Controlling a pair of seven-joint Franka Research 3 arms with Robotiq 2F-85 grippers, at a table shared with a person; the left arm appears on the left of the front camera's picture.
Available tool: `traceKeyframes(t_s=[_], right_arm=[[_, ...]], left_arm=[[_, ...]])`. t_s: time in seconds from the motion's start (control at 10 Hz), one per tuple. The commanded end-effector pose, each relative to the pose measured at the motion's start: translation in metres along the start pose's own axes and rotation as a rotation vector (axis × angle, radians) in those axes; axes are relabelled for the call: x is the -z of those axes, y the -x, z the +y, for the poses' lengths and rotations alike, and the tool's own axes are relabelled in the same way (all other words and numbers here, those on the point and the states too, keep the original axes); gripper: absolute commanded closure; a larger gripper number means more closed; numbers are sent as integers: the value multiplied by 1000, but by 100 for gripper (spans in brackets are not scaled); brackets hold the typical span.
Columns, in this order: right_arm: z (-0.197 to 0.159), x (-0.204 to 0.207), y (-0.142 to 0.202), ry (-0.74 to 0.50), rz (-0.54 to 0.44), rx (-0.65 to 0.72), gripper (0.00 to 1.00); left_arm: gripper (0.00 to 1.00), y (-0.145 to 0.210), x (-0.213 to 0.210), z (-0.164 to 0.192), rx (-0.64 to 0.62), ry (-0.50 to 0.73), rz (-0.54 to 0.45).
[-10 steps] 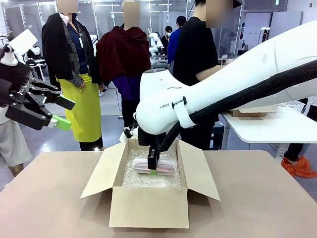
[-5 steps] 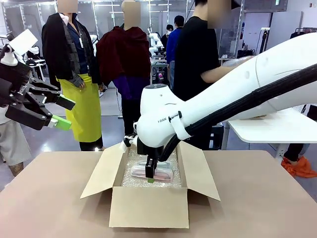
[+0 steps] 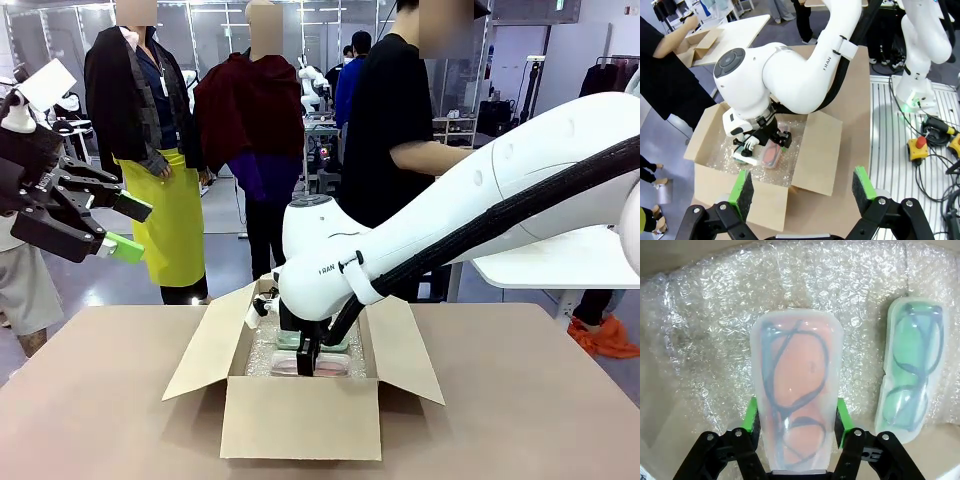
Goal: Pack the glasses set securely to prepare it for shipping.
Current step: Put the Glasses case from the right side of the table into the Package Box.
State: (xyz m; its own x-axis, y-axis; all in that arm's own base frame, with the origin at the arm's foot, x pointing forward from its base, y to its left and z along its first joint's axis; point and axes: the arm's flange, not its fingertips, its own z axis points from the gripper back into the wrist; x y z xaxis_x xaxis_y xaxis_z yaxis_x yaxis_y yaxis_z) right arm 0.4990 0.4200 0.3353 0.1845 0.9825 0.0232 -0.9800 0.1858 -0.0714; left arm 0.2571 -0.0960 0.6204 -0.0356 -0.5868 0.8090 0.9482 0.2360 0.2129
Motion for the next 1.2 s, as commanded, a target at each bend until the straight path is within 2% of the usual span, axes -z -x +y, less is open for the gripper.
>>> traceKeyframes(t_s=[0.0,0.1,0.4,0.5,1.1], right_arm=[[2,-2,-3,41,15,34,5],[4,-6,-2,50,9,33,0],[5,-18,3,79,1,52,0],[-2,-9,-1,23,-4,9,0],[-2,-9,-1,23,-4,9,0]], left_arm=[[0,0,-1,0,17,19,-16],[0,0,-1,0,17,19,-16],[0,0,-1,0,17,19,-16],[0,0,-1,0,17,19,-16],[0,0,-1,0,17,19,-16]])
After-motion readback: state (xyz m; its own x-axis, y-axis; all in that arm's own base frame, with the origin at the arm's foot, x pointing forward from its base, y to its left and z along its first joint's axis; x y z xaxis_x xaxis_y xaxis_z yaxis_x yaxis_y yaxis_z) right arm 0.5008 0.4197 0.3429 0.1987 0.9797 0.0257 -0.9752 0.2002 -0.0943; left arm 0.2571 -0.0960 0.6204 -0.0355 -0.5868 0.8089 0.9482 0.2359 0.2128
